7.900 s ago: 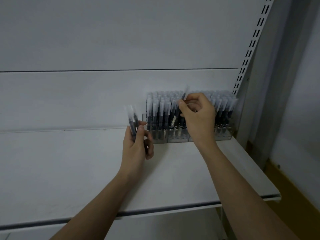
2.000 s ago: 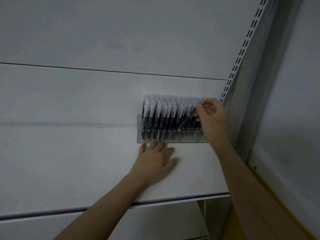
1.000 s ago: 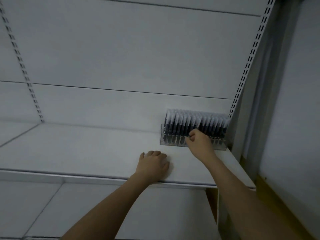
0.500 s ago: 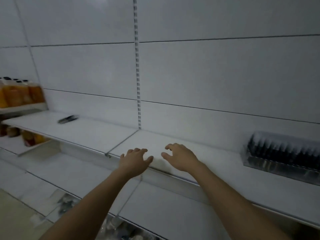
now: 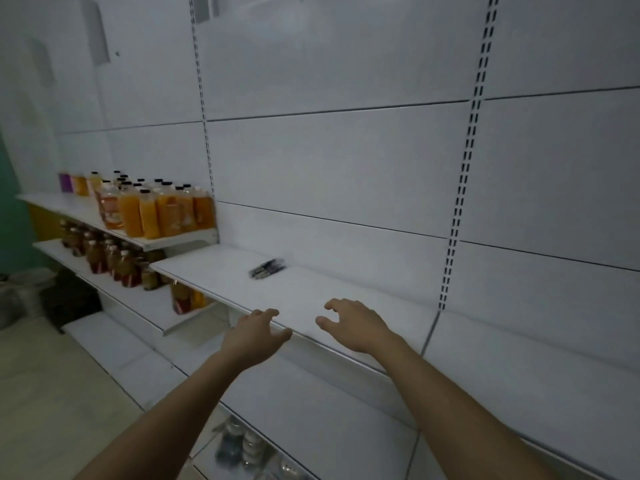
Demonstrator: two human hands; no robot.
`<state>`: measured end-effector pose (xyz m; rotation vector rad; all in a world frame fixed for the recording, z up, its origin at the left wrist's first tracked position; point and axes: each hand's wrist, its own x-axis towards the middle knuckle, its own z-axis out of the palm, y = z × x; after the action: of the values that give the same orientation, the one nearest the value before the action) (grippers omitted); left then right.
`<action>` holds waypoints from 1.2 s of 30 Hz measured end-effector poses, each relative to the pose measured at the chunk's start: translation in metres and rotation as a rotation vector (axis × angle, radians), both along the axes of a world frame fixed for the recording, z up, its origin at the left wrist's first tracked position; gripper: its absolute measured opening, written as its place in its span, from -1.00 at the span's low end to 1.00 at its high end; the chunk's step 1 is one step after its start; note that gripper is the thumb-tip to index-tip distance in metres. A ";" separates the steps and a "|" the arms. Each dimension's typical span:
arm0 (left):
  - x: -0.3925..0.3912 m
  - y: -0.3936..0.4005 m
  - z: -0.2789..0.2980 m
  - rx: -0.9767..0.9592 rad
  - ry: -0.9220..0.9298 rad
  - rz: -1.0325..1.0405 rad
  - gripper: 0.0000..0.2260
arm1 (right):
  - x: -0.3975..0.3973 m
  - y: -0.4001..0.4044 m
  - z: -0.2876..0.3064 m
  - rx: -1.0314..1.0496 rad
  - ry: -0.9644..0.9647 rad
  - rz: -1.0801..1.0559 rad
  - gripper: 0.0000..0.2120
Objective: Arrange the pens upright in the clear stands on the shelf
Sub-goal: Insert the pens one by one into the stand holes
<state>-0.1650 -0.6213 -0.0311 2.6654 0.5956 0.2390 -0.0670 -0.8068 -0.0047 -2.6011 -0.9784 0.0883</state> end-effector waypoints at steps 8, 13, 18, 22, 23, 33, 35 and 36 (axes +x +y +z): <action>0.091 0.117 -0.003 -0.011 -0.004 0.030 -0.39 | 0.084 0.106 -0.016 -0.029 0.004 0.012 -0.51; 0.179 0.173 -0.017 0.039 -0.021 0.073 -0.33 | 0.173 0.173 -0.031 0.027 -0.003 -0.003 -0.53; 0.260 0.226 -0.031 0.070 0.039 0.073 -0.35 | 0.251 0.229 -0.049 0.060 0.031 -0.015 -0.62; 0.312 0.256 -0.033 0.127 0.186 0.085 -0.30 | 0.287 0.256 -0.058 0.123 0.066 -0.036 -0.69; 0.320 0.259 -0.034 0.136 0.235 0.087 -0.33 | 0.291 0.259 -0.061 0.136 0.070 -0.043 -0.71; 0.317 0.230 -0.030 0.168 0.253 -0.140 -0.79 | 0.258 0.247 -0.049 0.204 0.014 -0.209 -0.78; 0.298 0.223 -0.028 0.157 0.214 -0.175 -0.81 | 0.236 0.233 -0.039 0.197 0.000 -0.262 -0.76; 0.287 0.220 -0.025 0.128 0.181 -0.192 -0.83 | 0.224 0.226 -0.034 0.200 0.003 -0.285 -0.75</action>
<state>0.1222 -0.4015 -0.0559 2.8654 0.3846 -0.0198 0.1570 -0.5809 -0.0386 -2.5219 -0.5742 -0.0742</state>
